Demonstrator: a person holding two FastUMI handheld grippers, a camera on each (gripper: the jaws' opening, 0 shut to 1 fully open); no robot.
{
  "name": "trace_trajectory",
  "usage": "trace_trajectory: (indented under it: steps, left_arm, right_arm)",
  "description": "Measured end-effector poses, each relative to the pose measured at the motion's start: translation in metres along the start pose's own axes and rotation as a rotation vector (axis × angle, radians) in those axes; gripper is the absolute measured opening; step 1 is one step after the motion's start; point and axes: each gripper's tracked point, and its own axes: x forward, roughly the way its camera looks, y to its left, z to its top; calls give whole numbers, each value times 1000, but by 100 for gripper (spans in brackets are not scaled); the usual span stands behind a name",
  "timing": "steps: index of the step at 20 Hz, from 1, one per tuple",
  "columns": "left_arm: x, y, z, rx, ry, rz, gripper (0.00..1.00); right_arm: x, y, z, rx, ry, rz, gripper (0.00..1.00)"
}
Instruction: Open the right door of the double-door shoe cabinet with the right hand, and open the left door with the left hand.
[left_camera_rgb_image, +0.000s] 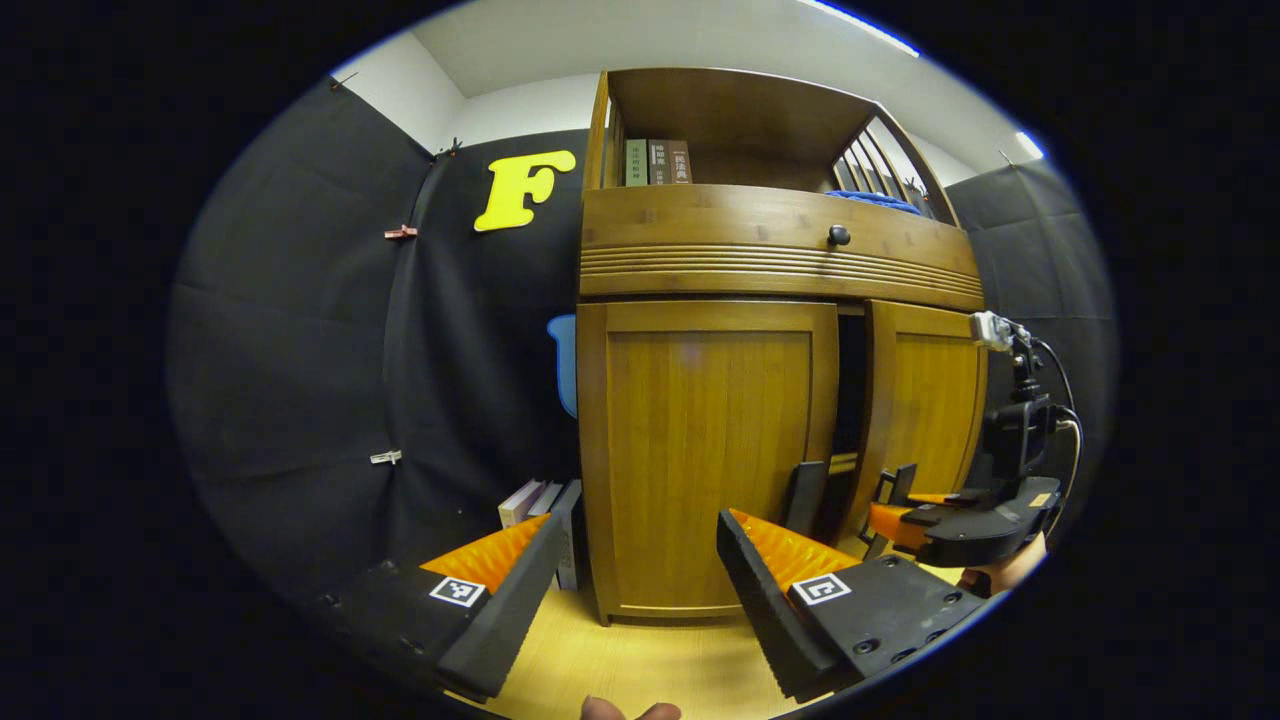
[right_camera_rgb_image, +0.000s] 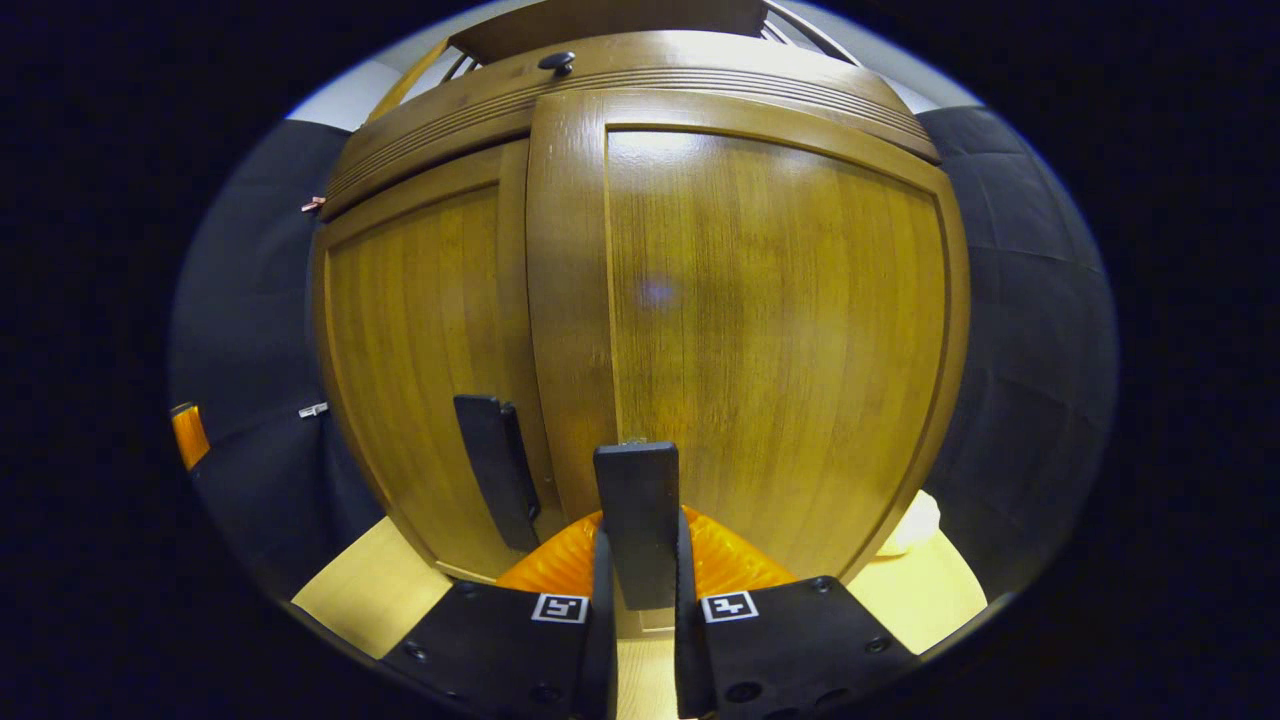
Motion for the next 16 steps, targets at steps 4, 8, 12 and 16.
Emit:
trace_trajectory:
  steps: [4, 8, 12, 16]
  left_arm:
    - [-8, -2, 0, -1, 0, 2, 95]
    - [-14, -5, -1, -4, -1, 1, 95]
    - [-18, -11, -3, -6, 6, -11, 95]
    - [-20, -19, -1, 3, 1, -25, 95]
  right_arm:
    - [-34, -11, -5, -12, 2, -3, 26]
    - [-60, -24, -9, -25, 17, -2, 23]
    - [-84, -40, -11, -26, 29, -14, 26]
    - [-105, -56, -15, -5, 37, -41, 26]
